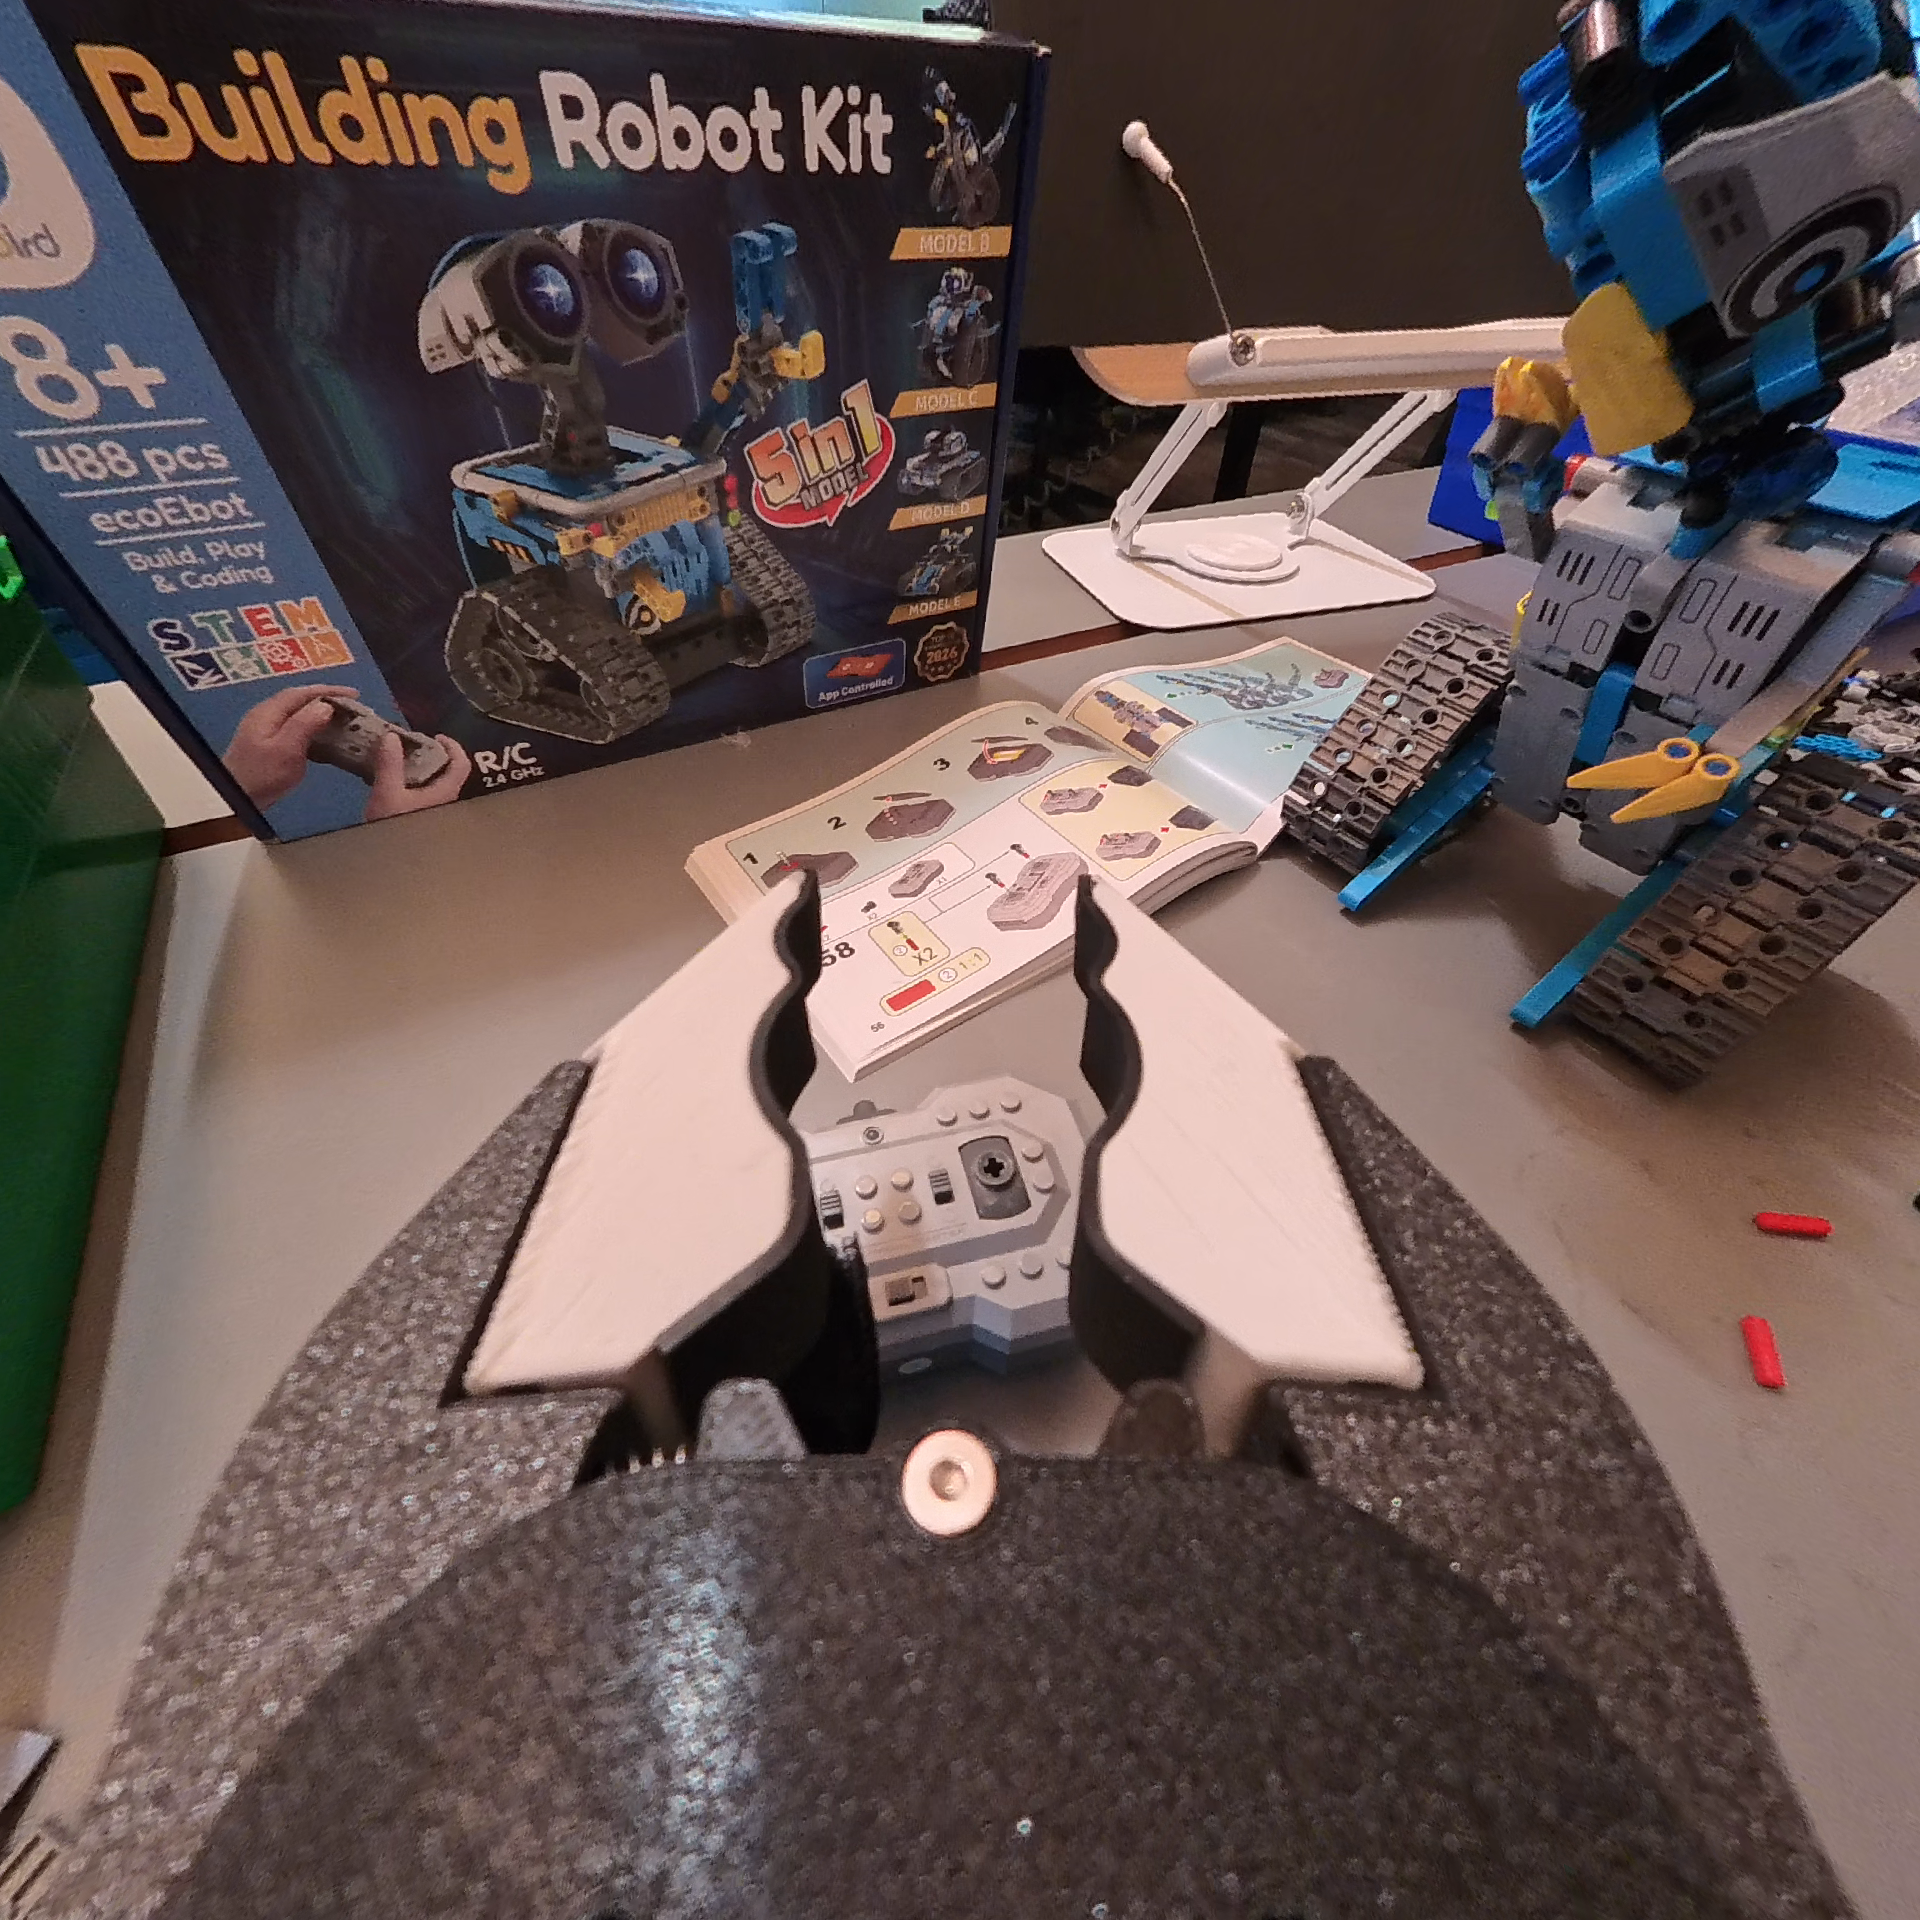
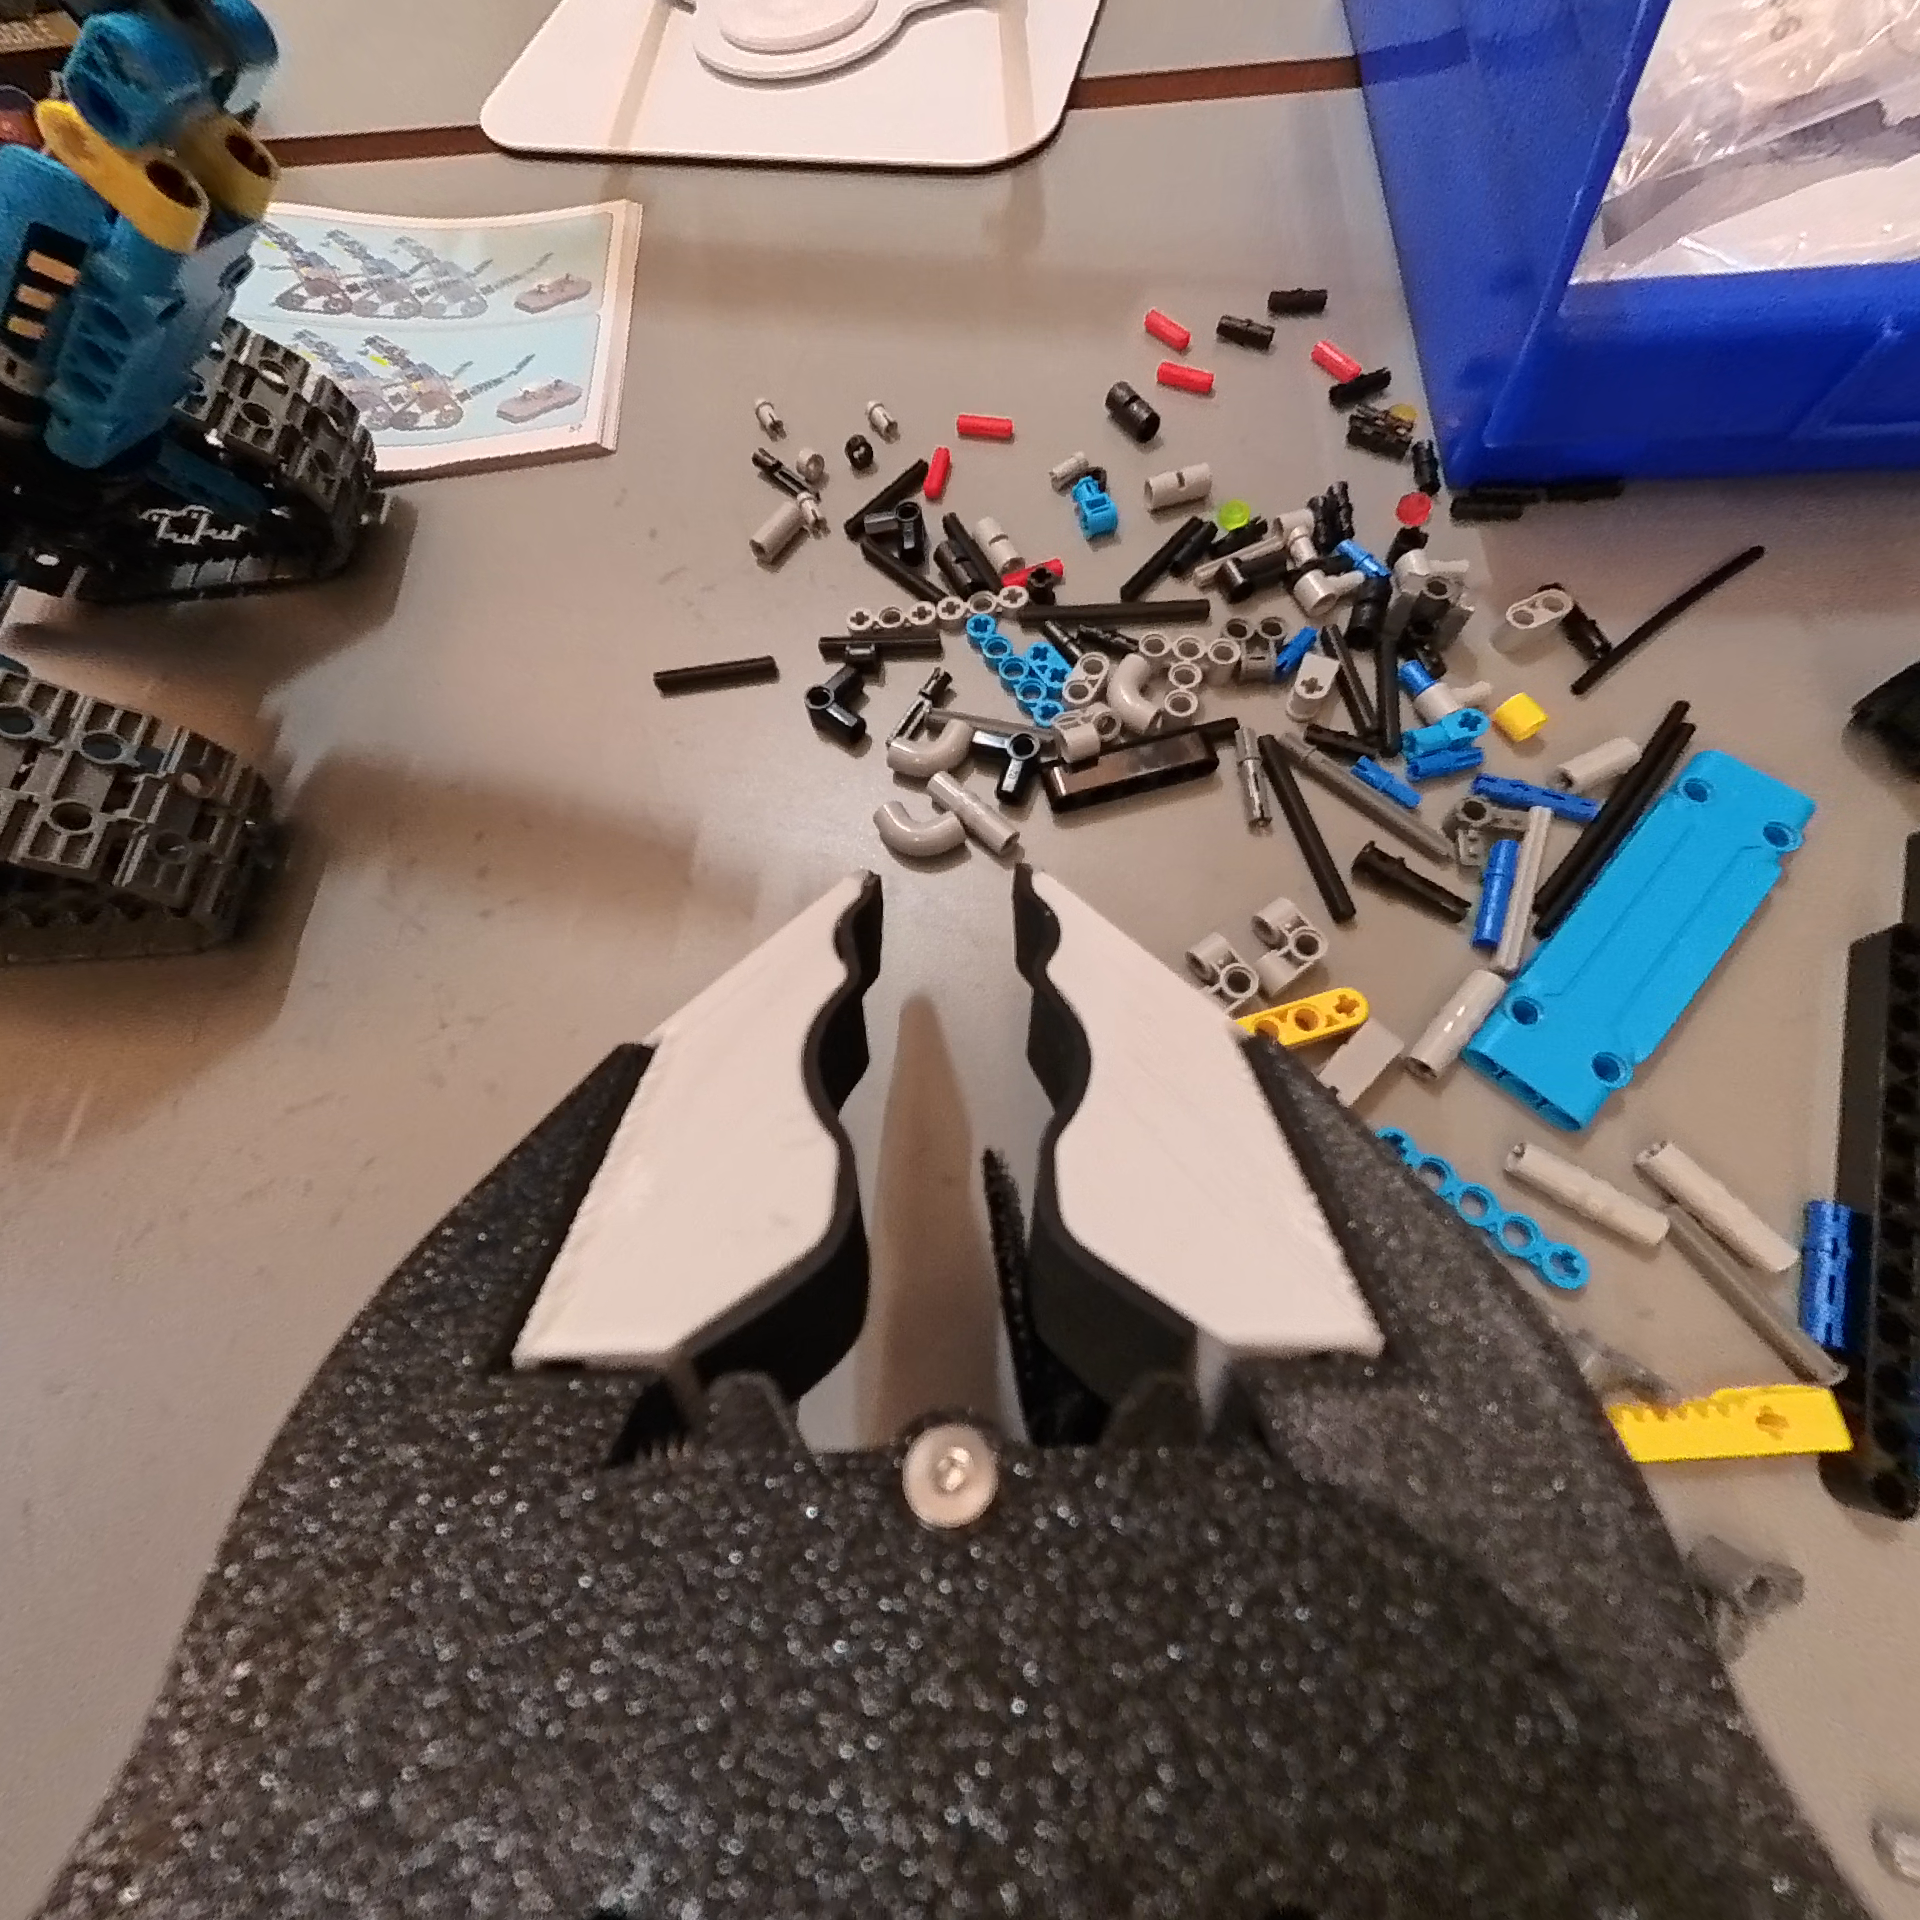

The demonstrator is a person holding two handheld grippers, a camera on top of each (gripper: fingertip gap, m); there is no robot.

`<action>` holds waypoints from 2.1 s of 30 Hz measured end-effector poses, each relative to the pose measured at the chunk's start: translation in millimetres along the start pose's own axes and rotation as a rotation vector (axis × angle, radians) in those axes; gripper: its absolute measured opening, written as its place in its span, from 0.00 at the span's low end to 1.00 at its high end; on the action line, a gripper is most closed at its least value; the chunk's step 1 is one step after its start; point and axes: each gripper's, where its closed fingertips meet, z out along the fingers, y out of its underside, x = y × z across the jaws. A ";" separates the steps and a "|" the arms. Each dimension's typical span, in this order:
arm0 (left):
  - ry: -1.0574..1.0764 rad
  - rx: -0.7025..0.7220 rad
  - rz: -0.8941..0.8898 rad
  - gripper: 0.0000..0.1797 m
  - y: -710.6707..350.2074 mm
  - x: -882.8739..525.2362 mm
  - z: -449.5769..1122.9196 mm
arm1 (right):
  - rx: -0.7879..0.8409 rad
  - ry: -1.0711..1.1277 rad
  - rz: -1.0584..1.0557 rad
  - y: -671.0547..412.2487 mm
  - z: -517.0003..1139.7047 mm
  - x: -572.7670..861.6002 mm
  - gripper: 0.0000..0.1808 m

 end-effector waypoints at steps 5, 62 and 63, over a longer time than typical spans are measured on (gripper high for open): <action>0.007 0.003 0.007 0.26 -1.1 2.7 -1.0 | 0.000 0.002 -0.004 0.3 -0.3 -0.4 0.14; 0.032 -0.048 -0.092 0.26 10.2 -6.0 2.4 | -0.156 -0.780 -0.590 0.4 -38.0 -177.5 0.04; 0.036 -0.045 -0.093 0.26 9.2 -4.9 2.0 | -0.139 -0.810 -0.603 6.3 -39.3 -198.5 0.04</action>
